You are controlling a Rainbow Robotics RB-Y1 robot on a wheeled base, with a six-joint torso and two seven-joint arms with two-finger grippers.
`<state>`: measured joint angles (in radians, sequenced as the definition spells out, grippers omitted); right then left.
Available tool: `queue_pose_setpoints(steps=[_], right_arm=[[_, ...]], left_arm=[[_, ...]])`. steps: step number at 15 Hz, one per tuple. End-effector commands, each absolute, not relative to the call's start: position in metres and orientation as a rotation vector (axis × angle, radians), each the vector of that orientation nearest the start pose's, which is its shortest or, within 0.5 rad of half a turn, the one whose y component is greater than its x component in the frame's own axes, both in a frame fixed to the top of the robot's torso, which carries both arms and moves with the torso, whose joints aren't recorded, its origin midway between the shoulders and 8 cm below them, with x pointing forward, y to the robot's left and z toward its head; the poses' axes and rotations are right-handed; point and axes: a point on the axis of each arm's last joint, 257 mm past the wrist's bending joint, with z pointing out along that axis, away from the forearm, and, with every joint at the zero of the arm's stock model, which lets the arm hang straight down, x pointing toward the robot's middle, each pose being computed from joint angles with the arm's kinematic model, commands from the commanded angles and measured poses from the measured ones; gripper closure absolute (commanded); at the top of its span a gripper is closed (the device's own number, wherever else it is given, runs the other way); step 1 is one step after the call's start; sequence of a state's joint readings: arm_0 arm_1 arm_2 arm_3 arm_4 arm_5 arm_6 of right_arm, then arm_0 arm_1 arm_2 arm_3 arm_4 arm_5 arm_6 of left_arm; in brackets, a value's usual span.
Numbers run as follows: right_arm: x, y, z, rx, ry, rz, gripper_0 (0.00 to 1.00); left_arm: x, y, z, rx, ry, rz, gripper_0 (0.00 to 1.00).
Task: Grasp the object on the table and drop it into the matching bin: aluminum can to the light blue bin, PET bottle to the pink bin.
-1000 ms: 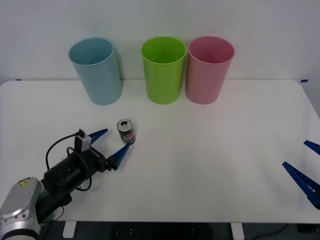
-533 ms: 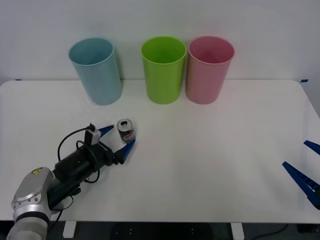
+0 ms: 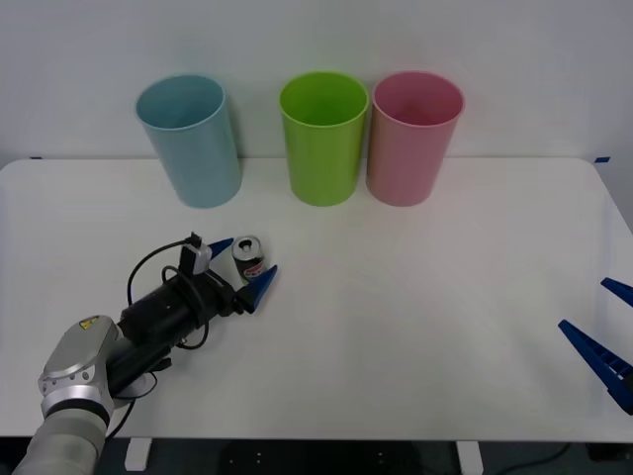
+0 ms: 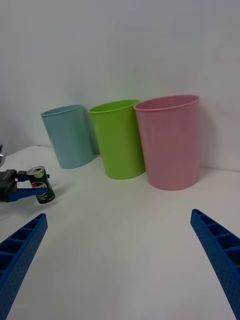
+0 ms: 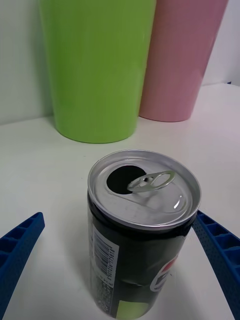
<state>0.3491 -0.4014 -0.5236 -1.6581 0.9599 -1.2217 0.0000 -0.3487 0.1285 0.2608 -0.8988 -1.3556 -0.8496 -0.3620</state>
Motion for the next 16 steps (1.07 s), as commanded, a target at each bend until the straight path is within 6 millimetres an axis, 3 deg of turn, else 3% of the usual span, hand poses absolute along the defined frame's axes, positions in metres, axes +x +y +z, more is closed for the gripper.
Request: queue_pose_setpoints(steps=[1, 4, 5, 6, 7, 8, 9, 16], right_arm=[[0.3423, -0.3297, -0.1689, -0.465, 1.441, 0.567, 0.0], [0.3423, -0.3297, -0.1689, -0.465, 1.441, 0.567, 0.0], [0.3423, -0.3297, -0.1689, -0.465, 1.441, 0.567, 0.0], [0.3423, -0.3297, -0.1689, -0.465, 1.441, 0.567, 0.0], [0.3423, -0.3297, -0.1689, -0.465, 1.441, 0.567, 0.0], [0.3423, -0.3297, -0.1689, -0.465, 1.441, 0.567, 0.0], [0.3423, -0.3297, -0.1689, -0.465, 1.441, 0.567, 0.0], [0.3423, -0.3297, -0.1689, -0.465, 1.441, 0.567, 0.0]], left_arm=[[0.5534, 0.1402, -0.3001, 0.564, 1.589, -0.482, 0.0], [0.553, 0.139, -0.3004, 0.567, 1.589, -0.483, 0.0], [0.5533, 0.139, -0.3008, 0.567, 1.59, -0.481, 0.21], [0.5532, 0.1385, -0.3006, 0.568, 1.589, -0.481, 0.7], [0.5532, 0.1385, -0.3006, 0.57, 1.589, -0.48, 0.87], [0.5531, 0.1364, -0.3002, 0.576, 1.587, -0.481, 0.96], [0.5531, 0.1364, -0.3002, 0.577, 1.586, -0.48, 1.0], [0.5586, 0.1317, -0.2983, 0.565, 1.595, -0.479, 1.0]])
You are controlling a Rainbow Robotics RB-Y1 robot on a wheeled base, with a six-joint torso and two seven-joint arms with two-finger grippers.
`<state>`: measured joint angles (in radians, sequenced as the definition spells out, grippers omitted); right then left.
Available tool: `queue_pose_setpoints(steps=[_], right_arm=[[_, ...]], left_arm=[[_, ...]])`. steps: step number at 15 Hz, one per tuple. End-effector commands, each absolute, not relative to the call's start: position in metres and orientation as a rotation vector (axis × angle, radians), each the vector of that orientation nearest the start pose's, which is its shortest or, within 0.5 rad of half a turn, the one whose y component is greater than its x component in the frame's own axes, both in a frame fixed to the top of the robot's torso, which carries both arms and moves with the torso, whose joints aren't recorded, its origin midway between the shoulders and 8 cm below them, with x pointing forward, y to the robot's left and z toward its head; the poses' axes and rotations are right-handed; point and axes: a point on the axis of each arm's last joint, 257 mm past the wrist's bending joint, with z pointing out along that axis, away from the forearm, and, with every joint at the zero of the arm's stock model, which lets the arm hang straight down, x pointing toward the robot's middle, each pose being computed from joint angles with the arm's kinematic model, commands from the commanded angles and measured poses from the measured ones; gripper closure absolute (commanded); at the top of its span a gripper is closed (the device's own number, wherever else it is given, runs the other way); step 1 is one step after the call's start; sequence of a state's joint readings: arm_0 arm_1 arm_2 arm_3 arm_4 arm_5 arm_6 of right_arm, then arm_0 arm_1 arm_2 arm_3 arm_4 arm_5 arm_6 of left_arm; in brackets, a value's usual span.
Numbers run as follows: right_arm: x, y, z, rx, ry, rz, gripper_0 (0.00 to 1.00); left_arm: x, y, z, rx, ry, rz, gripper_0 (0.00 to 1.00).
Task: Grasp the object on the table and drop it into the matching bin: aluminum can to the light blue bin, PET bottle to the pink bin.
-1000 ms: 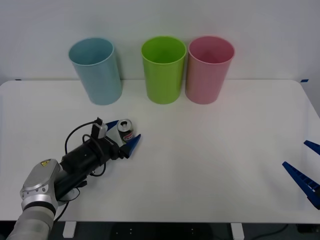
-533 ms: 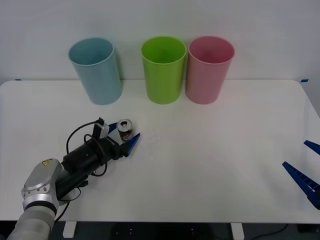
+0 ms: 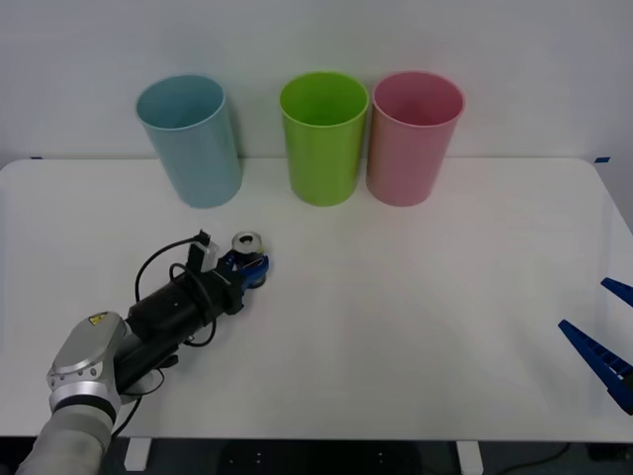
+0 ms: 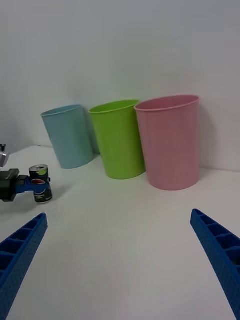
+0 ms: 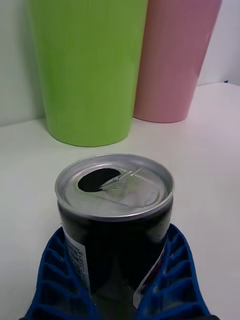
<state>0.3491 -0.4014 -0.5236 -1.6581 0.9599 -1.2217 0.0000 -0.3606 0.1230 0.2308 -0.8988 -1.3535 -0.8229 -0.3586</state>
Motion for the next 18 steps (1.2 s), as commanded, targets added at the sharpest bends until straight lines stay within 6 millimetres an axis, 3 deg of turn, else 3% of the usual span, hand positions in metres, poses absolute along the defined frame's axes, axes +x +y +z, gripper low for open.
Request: queue_pose_setpoints(steps=[1, 4, 9, 18], right_arm=[[0.342, -0.33, -0.169, -0.465, 1.441, 0.567, 0.0], [0.342, -0.33, -0.169, -0.465, 1.441, 0.567, 0.0], [0.342, -0.33, -0.169, -0.465, 1.441, 0.567, 0.0], [0.342, -0.33, -0.169, -0.465, 1.441, 0.567, 0.0]], left_arm=[[0.559, 0.131, -0.297, 0.561, 1.594, -0.485, 1.0], [0.561, 0.134, -0.289, 0.531, 1.578, -0.497, 1.0], [0.572, 0.158, -0.267, 0.466, 1.545, -0.471, 1.0], [0.586, 0.188, -0.166, 0.352, 1.432, -0.569, 1.0]])
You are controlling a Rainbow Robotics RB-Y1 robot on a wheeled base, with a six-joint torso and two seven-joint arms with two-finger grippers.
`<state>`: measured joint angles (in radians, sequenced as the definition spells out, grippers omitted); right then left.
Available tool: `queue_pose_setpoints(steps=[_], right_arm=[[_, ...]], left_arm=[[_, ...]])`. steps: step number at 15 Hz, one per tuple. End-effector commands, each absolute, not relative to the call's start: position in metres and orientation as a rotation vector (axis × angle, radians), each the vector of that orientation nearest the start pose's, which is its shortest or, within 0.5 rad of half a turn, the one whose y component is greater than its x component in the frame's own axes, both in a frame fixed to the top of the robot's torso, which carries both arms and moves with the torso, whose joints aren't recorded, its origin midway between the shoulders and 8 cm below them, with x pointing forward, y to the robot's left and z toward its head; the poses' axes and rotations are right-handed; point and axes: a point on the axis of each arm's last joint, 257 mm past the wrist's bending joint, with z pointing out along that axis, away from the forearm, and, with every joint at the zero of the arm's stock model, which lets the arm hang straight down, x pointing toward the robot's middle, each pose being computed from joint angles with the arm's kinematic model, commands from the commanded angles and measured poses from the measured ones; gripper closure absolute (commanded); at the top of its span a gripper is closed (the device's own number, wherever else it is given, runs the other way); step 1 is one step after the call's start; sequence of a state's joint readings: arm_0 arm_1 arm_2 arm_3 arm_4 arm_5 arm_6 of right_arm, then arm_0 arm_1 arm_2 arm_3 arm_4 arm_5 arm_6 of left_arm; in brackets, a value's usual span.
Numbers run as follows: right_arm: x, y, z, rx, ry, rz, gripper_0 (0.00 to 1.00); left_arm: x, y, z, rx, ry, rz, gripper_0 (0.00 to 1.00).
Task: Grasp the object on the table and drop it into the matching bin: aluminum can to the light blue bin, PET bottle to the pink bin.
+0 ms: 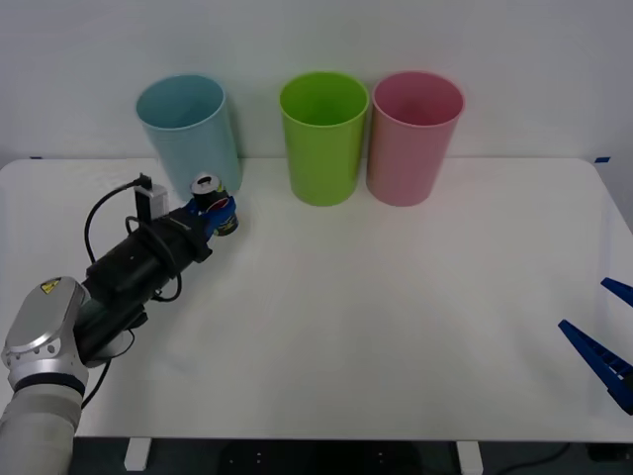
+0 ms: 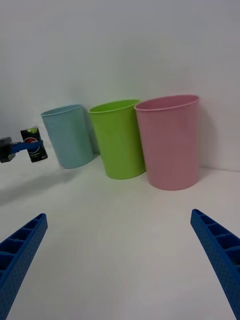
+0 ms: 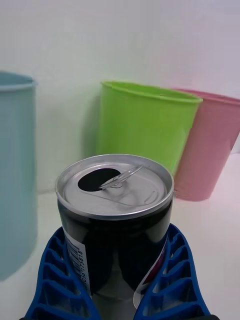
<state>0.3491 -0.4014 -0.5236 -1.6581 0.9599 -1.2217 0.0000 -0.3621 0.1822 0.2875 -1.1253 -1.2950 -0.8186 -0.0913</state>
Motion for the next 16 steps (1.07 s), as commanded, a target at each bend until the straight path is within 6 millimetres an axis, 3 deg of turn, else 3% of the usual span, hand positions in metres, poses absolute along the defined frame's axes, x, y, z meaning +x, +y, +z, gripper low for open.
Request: queue_pose_setpoints(steps=[1, 10, 16], right_arm=[[0.342, -0.33, -0.169, -0.465, 1.441, 0.567, 0.0], [0.342, -0.33, -0.169, -0.465, 1.441, 0.567, 0.0], [0.342, -0.33, -0.169, -0.465, 1.441, 0.567, 0.0]], left_arm=[[0.586, 0.19, -0.157, 0.338, 1.424, -0.585, 1.0], [0.594, 0.203, -0.072, 0.283, 1.325, -0.676, 1.0], [0.612, 0.229, -0.01, 0.249, 1.276, -0.669, 1.0]])
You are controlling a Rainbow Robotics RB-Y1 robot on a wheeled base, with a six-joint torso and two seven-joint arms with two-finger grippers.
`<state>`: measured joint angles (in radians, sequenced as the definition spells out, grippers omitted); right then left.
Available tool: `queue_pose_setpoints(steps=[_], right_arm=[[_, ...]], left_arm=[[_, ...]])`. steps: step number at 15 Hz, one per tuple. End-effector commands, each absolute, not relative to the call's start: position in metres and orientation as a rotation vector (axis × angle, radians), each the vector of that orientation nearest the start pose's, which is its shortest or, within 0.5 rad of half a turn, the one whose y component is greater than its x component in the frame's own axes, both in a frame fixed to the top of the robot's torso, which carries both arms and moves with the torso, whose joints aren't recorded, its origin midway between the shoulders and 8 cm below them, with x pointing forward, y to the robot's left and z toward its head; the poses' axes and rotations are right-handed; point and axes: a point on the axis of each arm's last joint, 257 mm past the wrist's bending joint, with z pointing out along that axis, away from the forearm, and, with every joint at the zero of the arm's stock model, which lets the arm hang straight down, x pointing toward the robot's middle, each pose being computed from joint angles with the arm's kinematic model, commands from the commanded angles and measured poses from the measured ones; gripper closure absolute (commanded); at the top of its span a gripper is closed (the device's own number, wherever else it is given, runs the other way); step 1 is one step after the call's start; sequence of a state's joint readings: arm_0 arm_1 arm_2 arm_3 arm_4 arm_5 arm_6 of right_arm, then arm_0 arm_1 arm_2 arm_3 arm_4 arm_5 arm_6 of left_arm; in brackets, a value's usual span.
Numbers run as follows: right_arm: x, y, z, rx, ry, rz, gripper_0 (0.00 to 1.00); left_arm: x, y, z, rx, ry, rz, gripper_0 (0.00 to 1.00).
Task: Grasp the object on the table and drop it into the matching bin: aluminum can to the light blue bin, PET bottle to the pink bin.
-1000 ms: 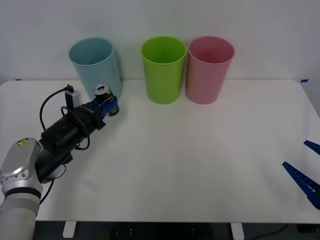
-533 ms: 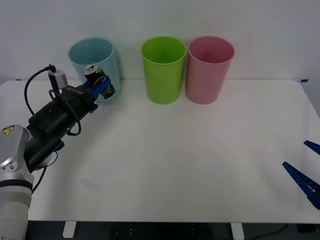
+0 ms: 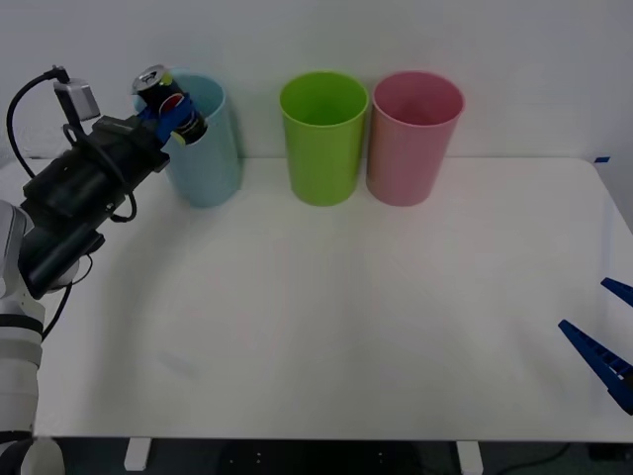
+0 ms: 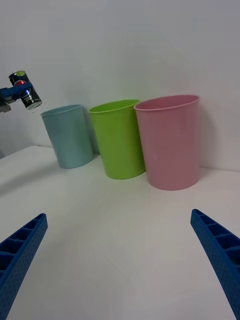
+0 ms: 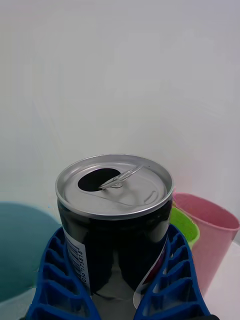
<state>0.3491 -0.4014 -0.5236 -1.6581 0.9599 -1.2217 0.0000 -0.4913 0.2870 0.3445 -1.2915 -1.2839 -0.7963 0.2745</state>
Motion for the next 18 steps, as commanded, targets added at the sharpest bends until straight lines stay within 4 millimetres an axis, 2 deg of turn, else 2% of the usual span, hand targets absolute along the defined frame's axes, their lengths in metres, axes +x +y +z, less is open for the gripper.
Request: queue_pose_setpoints(steps=[1, 7, 18], right_arm=[[0.342, -0.33, -0.169, -0.465, 1.441, 0.567, 0.0], [0.342, -0.33, -0.169, -0.465, 1.441, 0.567, 0.0], [0.342, -0.33, -0.169, -0.465, 1.441, 0.567, 0.0]], left_arm=[[0.616, 0.235, 0.0, 0.236, 1.277, -0.668, 1.0], [0.64, 0.255, 0.029, 0.205, 1.305, -0.557, 1.0], [0.708, 0.273, 0.026, 0.204, 1.407, -0.289, 1.0]])
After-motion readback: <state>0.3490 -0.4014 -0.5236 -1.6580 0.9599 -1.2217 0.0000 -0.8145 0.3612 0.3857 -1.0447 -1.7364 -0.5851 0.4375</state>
